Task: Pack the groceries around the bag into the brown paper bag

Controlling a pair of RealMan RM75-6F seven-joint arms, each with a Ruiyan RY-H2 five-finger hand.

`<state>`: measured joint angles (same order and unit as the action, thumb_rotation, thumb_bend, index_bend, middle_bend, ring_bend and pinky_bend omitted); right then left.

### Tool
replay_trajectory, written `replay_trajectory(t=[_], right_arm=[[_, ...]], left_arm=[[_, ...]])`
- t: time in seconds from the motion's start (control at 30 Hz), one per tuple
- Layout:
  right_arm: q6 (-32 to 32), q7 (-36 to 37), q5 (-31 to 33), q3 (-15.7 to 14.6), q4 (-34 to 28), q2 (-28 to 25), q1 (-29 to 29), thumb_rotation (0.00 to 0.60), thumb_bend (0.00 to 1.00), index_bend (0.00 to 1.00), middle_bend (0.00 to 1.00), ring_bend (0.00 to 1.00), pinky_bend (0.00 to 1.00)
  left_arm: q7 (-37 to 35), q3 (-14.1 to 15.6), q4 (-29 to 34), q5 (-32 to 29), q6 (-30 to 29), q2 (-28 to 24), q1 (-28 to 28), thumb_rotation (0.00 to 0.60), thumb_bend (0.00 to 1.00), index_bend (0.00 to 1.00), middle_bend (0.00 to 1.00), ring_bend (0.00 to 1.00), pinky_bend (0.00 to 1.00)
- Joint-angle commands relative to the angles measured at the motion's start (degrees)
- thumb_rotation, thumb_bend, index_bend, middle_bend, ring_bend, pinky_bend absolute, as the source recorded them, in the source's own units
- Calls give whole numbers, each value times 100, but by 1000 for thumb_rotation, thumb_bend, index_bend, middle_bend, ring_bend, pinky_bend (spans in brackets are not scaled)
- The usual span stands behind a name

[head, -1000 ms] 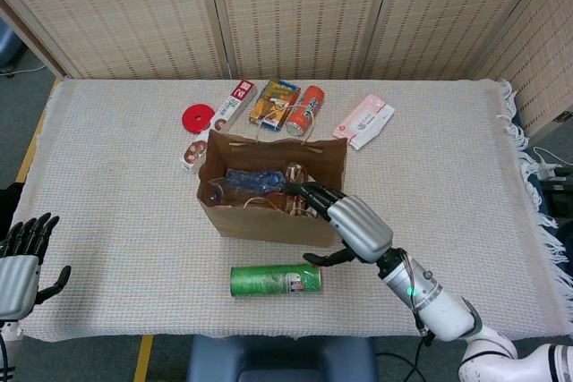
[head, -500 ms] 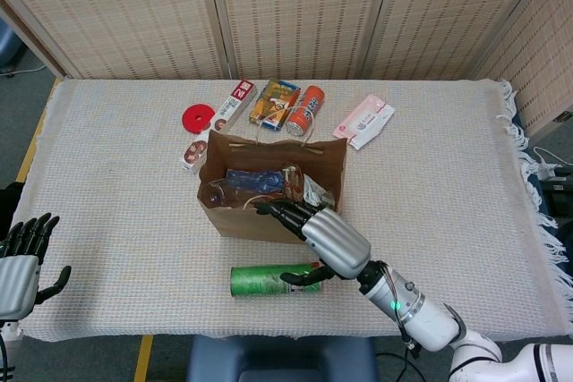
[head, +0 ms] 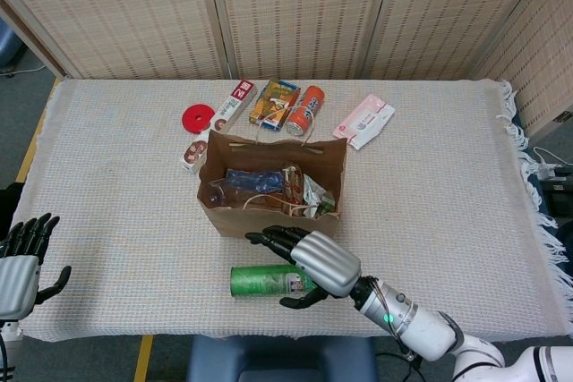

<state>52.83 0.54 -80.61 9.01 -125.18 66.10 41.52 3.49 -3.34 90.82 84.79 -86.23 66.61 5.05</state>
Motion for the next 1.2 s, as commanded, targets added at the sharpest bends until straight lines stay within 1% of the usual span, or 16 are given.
replay_trajectory(t=[0.03,0.23,0.37,0.5,0.63,0.8,0.9,0.93,1.07,1.2], right_arm=[[-213,-247,304,-141,94,-28,61,600,88,0,144,83,211],[-543,-917,976,-378,352,134,237,600,88,0,144,83,205],[-631,-1371,1407,-488,534,439,388,600,88,0,144,83,191],[-560,-1812,1785,-553,752,923,526,600,88,0,144,82,182],[-504,-2229,2281,-608,939,1359,701,600,88,0,140,58,146],[-427,-2442,2526,-635,1076,1613,784,600,88,0,130,49,131],[-273,-2879,2942,-707,1508,2164,944,600,88,0,123,43,120],[-208,-2969,3015,-714,1581,2275,967,600,88,0,123,43,118],[-29,-3253,3281,-746,1848,2627,1045,600,88,0,115,28,110],[112,-3463,3411,-799,2145,2933,1081,600,87,0,98,2,75]], left_arm=[[-3,1,-2,1,1,0,0,600,346,0,0,0,0],[-7,3,-1,7,4,-4,2,600,347,0,0,0,0],[-12,5,-3,10,3,-6,1,600,347,0,0,0,0],[-35,9,-11,20,10,-12,5,600,347,0,0,0,0],[-62,13,-16,29,16,-21,8,600,346,0,0,0,0],[-80,17,-20,38,19,-26,9,600,346,0,0,0,0],[-125,23,-34,54,30,-39,16,600,347,0,0,0,0],[-132,23,-37,57,32,-40,18,600,347,0,0,0,0],[-152,29,-43,65,38,-47,20,600,346,0,0,0,0],[-169,33,-44,71,38,-51,20,600,346,0,0,0,0]])
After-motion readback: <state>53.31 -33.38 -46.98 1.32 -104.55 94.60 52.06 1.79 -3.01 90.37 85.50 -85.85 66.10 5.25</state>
